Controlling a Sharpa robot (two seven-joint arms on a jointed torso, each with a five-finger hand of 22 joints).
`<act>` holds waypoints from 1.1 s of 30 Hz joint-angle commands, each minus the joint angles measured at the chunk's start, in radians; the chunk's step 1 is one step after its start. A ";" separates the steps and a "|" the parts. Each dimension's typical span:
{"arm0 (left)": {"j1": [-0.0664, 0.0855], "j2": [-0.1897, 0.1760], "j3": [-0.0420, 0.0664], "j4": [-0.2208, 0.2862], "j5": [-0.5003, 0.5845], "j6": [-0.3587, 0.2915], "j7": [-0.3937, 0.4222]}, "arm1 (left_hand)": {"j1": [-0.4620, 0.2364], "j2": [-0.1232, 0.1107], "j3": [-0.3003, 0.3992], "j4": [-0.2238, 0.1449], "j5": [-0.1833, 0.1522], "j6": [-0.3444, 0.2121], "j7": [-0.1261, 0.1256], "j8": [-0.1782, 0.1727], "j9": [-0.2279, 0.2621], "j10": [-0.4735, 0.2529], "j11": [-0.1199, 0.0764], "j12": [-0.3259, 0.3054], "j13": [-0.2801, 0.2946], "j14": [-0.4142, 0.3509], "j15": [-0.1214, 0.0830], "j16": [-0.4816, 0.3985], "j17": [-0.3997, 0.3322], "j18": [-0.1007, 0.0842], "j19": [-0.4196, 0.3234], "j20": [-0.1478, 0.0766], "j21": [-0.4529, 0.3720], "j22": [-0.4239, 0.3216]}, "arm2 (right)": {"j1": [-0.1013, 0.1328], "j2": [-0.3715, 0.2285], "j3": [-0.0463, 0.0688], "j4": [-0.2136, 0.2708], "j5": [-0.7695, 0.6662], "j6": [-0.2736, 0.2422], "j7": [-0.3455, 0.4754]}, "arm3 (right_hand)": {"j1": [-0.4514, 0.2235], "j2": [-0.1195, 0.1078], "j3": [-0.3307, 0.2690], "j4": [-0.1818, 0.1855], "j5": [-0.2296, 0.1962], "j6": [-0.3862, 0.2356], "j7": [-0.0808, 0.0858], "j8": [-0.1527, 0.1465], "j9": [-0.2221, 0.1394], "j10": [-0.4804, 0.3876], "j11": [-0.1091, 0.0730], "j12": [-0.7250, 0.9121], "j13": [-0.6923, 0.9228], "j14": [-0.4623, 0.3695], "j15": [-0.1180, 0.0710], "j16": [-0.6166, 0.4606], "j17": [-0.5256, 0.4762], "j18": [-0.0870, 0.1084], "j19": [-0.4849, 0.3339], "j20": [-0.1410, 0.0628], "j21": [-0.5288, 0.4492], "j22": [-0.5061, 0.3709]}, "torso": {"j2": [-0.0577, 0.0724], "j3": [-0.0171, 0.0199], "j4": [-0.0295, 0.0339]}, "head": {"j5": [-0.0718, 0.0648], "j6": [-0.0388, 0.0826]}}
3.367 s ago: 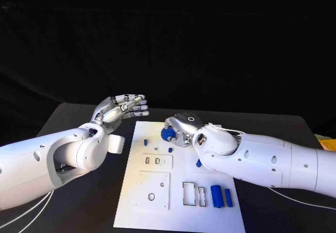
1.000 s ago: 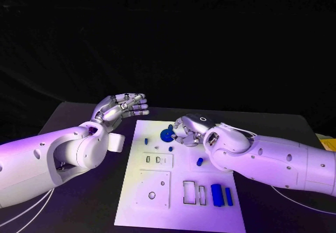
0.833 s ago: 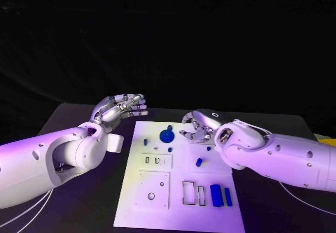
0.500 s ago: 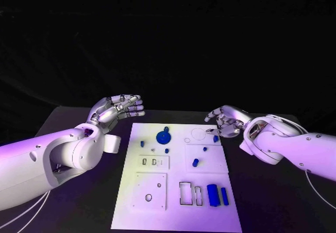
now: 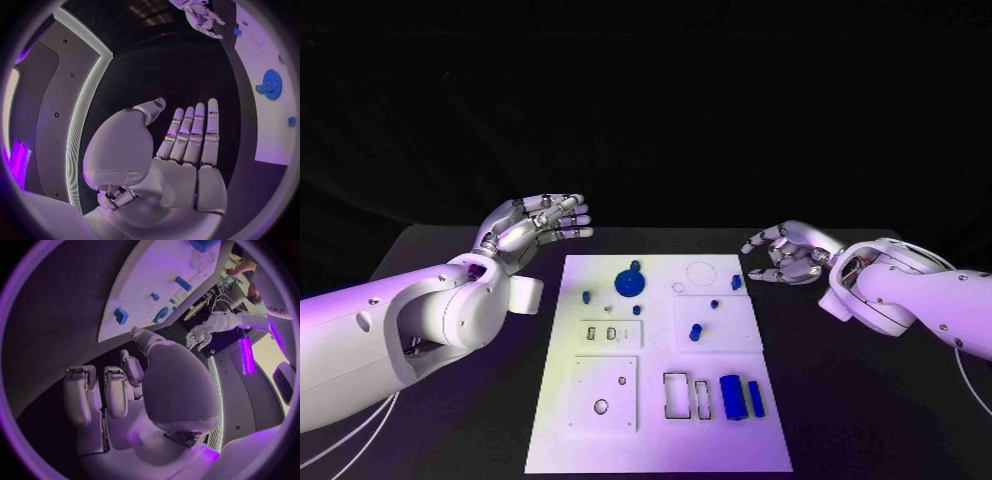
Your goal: Assemble the parts on the task board
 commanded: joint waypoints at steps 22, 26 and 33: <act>-0.001 -0.001 0.000 -0.001 0.002 0.021 0.011 | 0.004 -0.004 -0.003 -0.004 0.000 -0.005 0.062 -0.004 -0.001 0.000 0.004 -0.005 0.001 -0.003 0.004 -0.005 0.002 0.011 -0.006 0.003 -0.006 -0.002 | -0.049 0.049 -0.001 -0.042 0.020 0.000 0.007 | -0.002 0.021 0.015 -0.001 0.017 0.043 0.021 0.015 0.011 0.018 0.027 0.015 0.016 0.092 0.017 0.005 0.210 -0.006 0.062 0.011 0.006 0.213 | 0.001 -0.0011 0.0002 | 0.021 -0.018; -0.001 -0.001 0.000 -0.001 0.002 0.021 0.010 | 0.004 -0.004 -0.003 -0.004 0.000 -0.005 0.062 -0.004 -0.001 0.000 0.004 -0.005 0.001 -0.003 0.004 -0.005 0.002 0.011 -0.006 0.003 -0.006 -0.002 | -0.053 0.055 -0.001 -0.049 0.026 -0.006 0.007 | -0.005 0.024 0.020 0.000 0.022 0.062 0.026 0.022 0.013 0.021 0.036 0.018 0.020 0.092 0.025 0.005 0.210 -0.007 0.064 0.018 0.008 0.215 | 0.001 -0.0014 0.0019 | 0.019 -0.020; -0.001 -0.002 0.000 -0.001 0.002 0.020 0.009 | 0.004 -0.004 -0.003 -0.004 0.000 -0.005 0.062 -0.004 -0.001 0.000 0.004 -0.005 0.001 -0.003 0.004 -0.005 0.002 0.011 -0.006 0.003 -0.006 -0.002 | -0.060 0.068 -0.002 -0.058 0.035 -0.018 0.004 | -0.006 0.033 0.031 0.001 0.028 0.090 0.030 0.029 0.015 0.026 0.042 0.023 0.027 0.092 0.032 0.005 0.211 -0.008 0.067 0.025 0.011 0.219 | 0.001 -0.0009 0.0012 | 0.021 -0.023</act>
